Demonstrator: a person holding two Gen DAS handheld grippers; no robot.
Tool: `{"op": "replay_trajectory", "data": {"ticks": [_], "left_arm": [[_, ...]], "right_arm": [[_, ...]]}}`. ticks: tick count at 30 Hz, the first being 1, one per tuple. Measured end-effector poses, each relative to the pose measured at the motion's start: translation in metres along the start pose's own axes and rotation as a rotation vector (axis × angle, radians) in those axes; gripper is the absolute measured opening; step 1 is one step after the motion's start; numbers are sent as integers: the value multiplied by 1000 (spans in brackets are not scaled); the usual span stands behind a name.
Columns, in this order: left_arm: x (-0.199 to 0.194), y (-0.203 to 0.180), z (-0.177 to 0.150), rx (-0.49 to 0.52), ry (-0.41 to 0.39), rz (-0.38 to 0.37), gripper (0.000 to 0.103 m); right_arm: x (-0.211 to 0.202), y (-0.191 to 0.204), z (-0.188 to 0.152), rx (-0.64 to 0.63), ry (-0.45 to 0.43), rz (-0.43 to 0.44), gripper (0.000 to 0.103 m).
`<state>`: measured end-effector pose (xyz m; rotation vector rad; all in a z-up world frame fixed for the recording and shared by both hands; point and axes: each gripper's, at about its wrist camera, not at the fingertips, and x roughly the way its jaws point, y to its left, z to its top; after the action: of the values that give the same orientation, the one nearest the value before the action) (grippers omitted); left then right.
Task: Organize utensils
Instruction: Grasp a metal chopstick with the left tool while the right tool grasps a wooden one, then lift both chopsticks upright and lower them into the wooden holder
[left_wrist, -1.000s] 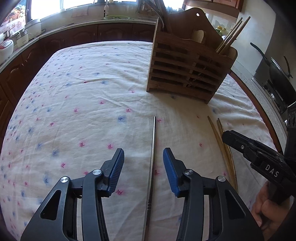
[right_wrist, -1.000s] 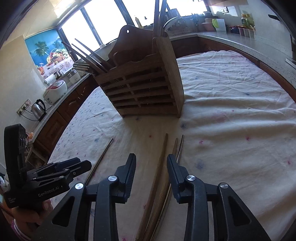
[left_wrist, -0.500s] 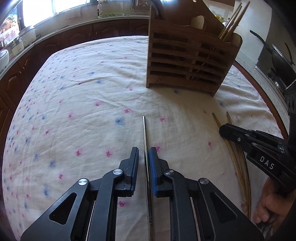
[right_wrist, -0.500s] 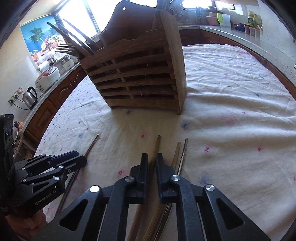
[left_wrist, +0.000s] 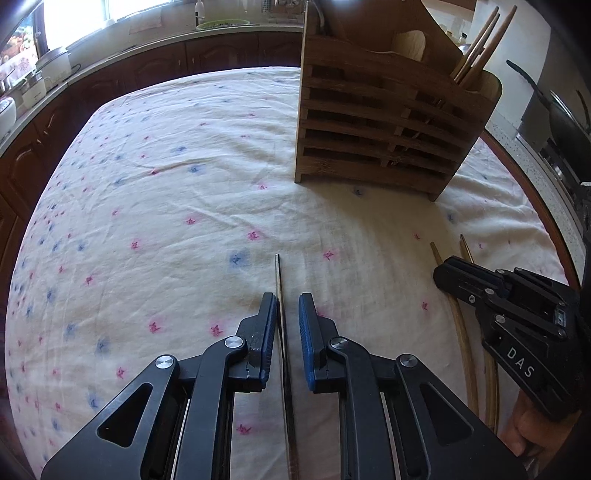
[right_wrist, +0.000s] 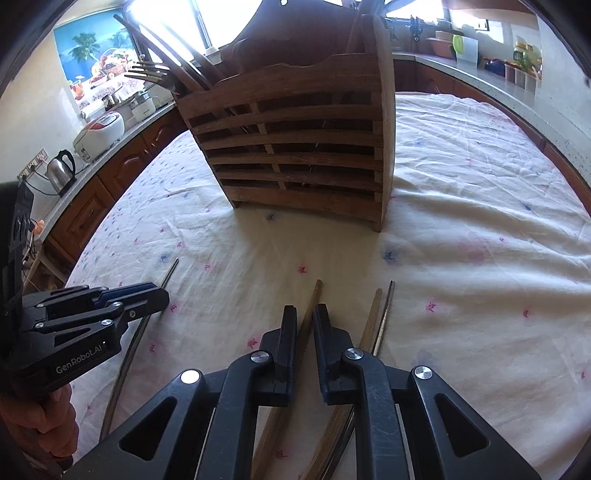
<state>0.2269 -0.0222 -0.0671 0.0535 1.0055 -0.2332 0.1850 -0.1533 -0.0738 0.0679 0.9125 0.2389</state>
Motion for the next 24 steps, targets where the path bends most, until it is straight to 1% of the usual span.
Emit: {"op": "replay_trajectory", "data": {"ticks": [1, 3, 5, 7, 10, 14, 19, 24], "left_arm": [[0, -1, 0, 3, -4, 2, 11], [0, 0, 0, 1, -8, 8, 5], [0, 4, 0, -22, -3, -18, 4], [-4, 8, -2, -46, -1, -42, 4], [-18, 13, -6, -64, -31, -70, 4], [-49, 17, -9, -87, -88, -117, 4], [-93, 23, -9, -105, -175, -168, 4], [-127, 26, -9, -105, -238, -202, 4]], "right_arm": [[0, 0, 0, -5, -3, -3, 13], [0, 1, -1, -7, -4, -5, 12], [0, 1, -1, -5, -2, -7, 10], [-2, -3, -1, 18, -2, 17, 8], [-10, -5, -3, 47, -16, 57, 7], [-35, 1, -3, 45, -77, 104, 6], [-81, 9, -4, 29, -171, 157, 5], [-123, 14, -7, 16, -253, 188, 5]]}}
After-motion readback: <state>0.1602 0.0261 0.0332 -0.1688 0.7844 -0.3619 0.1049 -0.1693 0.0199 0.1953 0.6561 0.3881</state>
